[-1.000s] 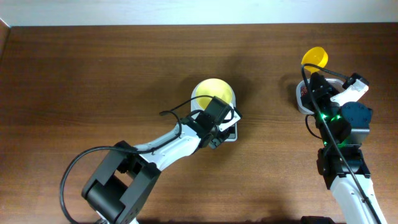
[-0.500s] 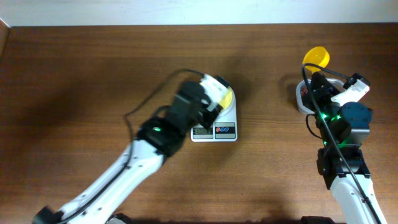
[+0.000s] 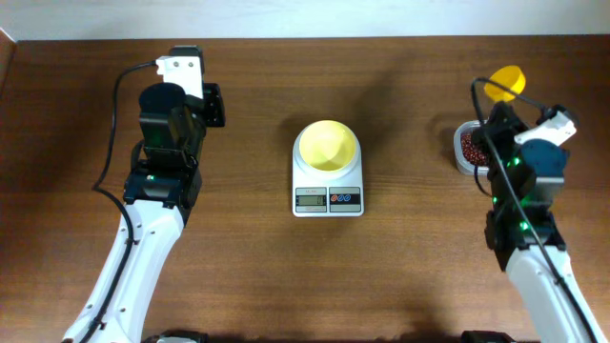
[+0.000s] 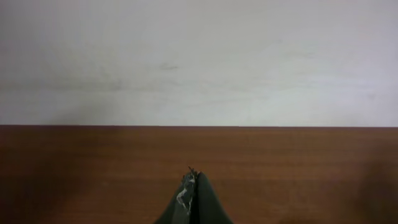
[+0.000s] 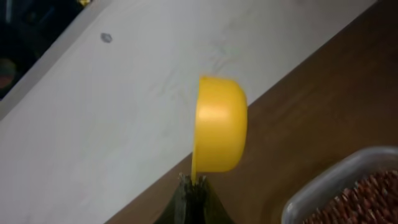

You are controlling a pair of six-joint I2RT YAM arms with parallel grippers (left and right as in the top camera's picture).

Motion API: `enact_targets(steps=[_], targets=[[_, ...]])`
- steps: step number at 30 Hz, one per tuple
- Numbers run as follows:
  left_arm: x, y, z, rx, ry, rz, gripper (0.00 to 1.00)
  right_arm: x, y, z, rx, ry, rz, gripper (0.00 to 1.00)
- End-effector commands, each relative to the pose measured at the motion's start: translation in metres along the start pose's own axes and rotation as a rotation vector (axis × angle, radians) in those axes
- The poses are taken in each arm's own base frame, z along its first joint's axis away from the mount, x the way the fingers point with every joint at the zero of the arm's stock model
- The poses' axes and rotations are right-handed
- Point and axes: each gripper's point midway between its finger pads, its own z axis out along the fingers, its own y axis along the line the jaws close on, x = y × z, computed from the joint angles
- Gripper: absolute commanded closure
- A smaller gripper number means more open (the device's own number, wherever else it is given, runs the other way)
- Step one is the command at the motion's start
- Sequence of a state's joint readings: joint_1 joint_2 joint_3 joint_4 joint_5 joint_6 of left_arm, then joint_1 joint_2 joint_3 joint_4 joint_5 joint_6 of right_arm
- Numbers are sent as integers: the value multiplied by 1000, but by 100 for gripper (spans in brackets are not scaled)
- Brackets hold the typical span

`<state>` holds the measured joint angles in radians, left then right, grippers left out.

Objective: Scoop item into bowl and weigh 50g on scale
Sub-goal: 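Retract the left gripper back from the scale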

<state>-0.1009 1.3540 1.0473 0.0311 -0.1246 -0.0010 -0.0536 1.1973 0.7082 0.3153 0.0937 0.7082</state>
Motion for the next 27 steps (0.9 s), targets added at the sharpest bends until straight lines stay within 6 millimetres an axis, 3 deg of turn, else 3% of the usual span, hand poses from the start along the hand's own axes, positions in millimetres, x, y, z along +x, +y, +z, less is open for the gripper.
enact_targets(steps=[1,7,12,13,16,17,20,22,25,27], targets=[[-3,4,2,-17,-1,-13,99,-20,9,14,5,-42,6,96],[18,6,1,-28,84,-1,95,-11,6,17,16,1,-3,96],[39,7,-1,-29,169,10,75,-3,15,8,-25,64,-51,96],[43,6,0,-29,180,12,66,-2,12,3,-11,80,-52,96],[50,6,5,-29,200,15,28,0,9,-16,20,118,-55,96],[53,5,8,-29,206,15,1,-2,10,-24,22,122,-55,96],[61,5,13,-29,227,19,1,-10,17,-39,0,108,-68,96],[70,4,11,-23,263,21,1,-3,25,-42,-56,150,-163,96],[94,-8,3,53,364,42,1,1,13,-42,-4,163,-242,96],[114,-27,-10,196,450,142,1,-1,3,-41,50,148,-258,96]])
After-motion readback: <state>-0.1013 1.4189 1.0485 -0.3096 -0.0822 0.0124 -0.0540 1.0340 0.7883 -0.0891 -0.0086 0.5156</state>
